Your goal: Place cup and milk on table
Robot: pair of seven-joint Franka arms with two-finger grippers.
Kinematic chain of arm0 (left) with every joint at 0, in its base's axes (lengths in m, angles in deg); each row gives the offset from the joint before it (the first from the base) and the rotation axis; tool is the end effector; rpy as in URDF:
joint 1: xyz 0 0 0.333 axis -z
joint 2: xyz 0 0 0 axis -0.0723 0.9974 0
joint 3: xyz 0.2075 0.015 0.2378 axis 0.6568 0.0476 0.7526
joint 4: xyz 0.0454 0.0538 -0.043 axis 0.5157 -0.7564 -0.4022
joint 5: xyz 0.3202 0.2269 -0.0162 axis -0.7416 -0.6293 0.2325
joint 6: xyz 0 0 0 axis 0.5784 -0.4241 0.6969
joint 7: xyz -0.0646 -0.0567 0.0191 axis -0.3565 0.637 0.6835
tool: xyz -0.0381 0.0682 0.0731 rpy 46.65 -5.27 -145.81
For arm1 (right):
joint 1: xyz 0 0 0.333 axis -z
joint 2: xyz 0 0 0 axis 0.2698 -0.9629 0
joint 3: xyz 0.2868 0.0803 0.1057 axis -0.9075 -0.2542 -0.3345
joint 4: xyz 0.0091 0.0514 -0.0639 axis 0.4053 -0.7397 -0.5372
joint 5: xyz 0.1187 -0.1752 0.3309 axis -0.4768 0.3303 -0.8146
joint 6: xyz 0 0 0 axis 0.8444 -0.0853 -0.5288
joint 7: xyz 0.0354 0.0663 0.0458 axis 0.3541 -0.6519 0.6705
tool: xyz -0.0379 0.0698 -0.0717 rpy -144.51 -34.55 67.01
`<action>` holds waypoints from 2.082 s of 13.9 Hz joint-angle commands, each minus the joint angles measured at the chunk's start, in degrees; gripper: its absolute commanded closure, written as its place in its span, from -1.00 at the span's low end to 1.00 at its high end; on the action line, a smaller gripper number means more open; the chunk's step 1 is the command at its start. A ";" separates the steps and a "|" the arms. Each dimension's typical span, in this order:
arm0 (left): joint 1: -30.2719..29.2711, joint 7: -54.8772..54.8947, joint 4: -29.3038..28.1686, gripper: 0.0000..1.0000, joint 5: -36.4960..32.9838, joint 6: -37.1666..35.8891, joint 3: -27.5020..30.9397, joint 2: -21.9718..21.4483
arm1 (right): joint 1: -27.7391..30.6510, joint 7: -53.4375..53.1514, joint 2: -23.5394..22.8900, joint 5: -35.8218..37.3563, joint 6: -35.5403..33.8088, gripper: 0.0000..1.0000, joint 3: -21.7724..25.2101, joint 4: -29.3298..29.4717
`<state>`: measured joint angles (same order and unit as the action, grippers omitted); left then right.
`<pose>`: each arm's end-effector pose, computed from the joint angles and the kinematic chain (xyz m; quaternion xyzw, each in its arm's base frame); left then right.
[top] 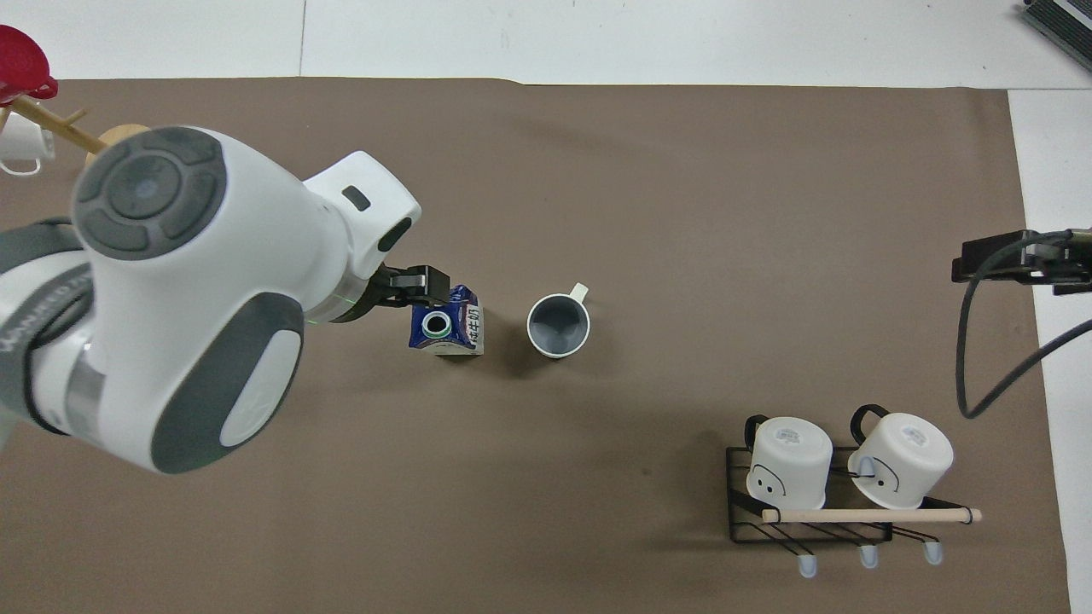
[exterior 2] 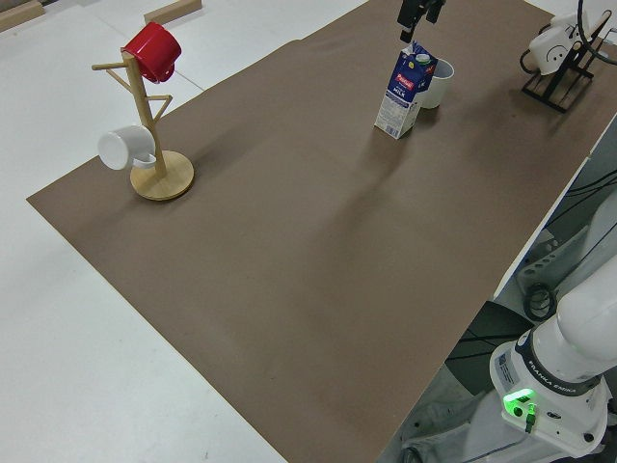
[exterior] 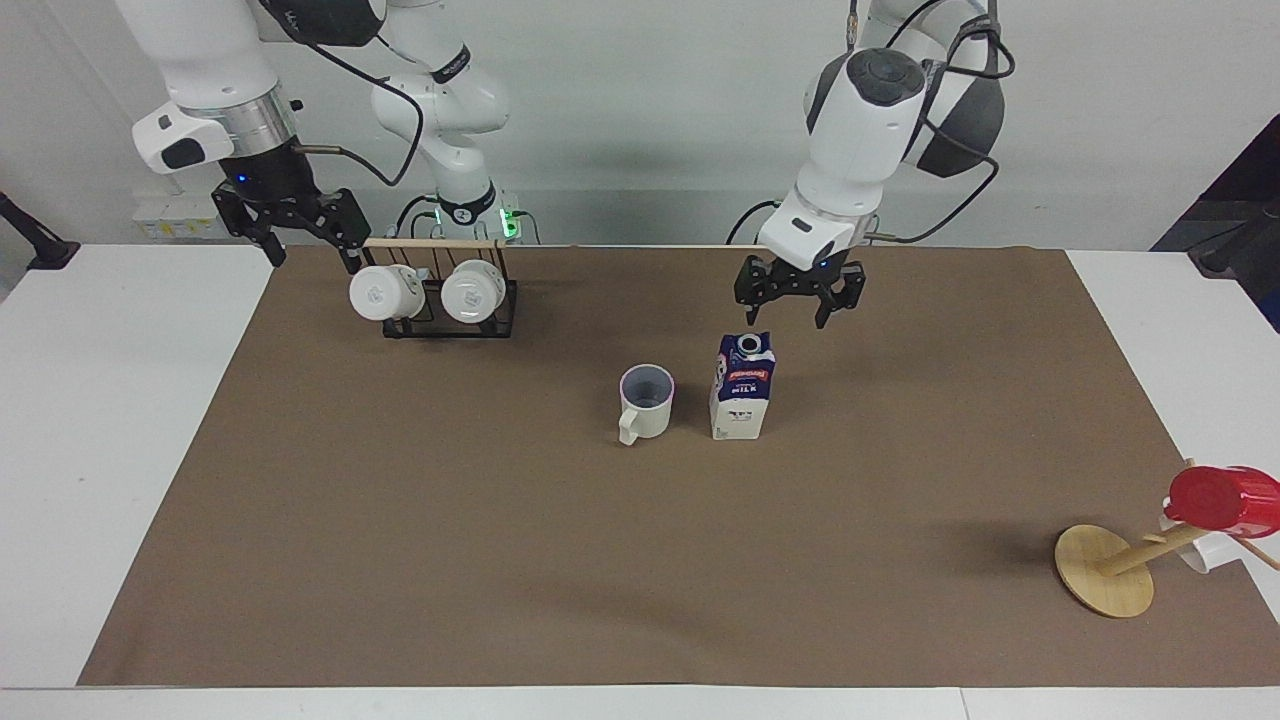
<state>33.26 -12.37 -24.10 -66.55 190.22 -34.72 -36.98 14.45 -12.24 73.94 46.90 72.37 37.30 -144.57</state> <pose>0.5276 -0.2667 0.5666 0.9988 -0.0271 0.0134 0.0384 0.5423 -0.0143 0.6394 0.9967 -0.0718 0.0383 0.0010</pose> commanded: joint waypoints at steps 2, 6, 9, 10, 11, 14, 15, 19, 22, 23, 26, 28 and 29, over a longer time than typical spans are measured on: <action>-5.89 1.87 6.81 -1.00 0.04 -9.12 -0.12 0.28 | 0.41 1.20 0.83 0.40 -0.36 -1.00 -0.52 -0.81; -13.19 11.01 9.28 -1.00 -2.05 -14.75 0.15 -0.24 | 0.41 1.20 0.83 0.22 -0.27 -1.00 -0.44 -0.89; -16.27 16.47 12.09 -1.00 -5.67 -18.36 0.23 -0.60 | 0.50 1.20 1.18 0.13 -0.18 -1.00 -0.53 -1.24; -17.41 17.17 12.36 -1.00 -5.67 -19.15 0.15 -0.60 | 0.50 1.20 1.18 0.13 -0.18 -1.00 -0.53 -1.25; -18.38 17.52 12.36 -1.00 -5.58 -19.85 0.06 -0.69 | 0.50 1.20 1.18 0.13 -0.18 -1.00 -0.44 -1.25; -19.27 17.62 14.46 -1.00 -5.58 -23.80 0.15 -1.39 | 0.50 1.46 1.00 -0.30 -1.93 -1.00 -0.44 -0.29; -19.53 17.70 14.82 -1.00 -5.58 -24.69 0.15 -1.48 | 0.85 1.46 0.74 -0.57 -5.16 -1.00 -0.26 1.29; -22.08 19.55 14.73 -1.00 -3.74 -23.91 0.50 -2.88 | 1.11 2.69 0.91 -0.40 -11.08 -1.00 0.17 5.26; -22.70 18.59 14.73 -1.00 -3.74 -23.21 0.68 -2.97 | 1.12 2.69 1.18 -0.39 -9.06 -1.00 0.26 4.38; -22.61 18.58 14.73 -1.00 -3.74 -22.77 0.59 -2.97 | 1.12 2.69 1.18 -0.40 -9.06 -1.00 0.18 4.29; -22.61 18.67 14.73 -1.00 -3.74 -22.67 0.50 -2.97 | 1.12 2.60 1.18 -0.40 -9.15 -1.00 0.18 4.20; -22.61 18.58 14.73 -1.00 -3.74 -22.67 0.50 -2.97 | 1.03 2.52 1.18 -0.40 -9.24 -1.00 0.09 4.29; -22.61 18.58 14.73 -1.00 -3.74 -22.67 0.50 -2.97 | 1.03 2.51 1.18 -0.40 -9.24 -1.00 0.00 4.29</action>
<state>11.24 5.81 -9.80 -70.78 167.41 -33.88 -39.74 14.58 -11.48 74.92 46.88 62.49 37.80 -139.88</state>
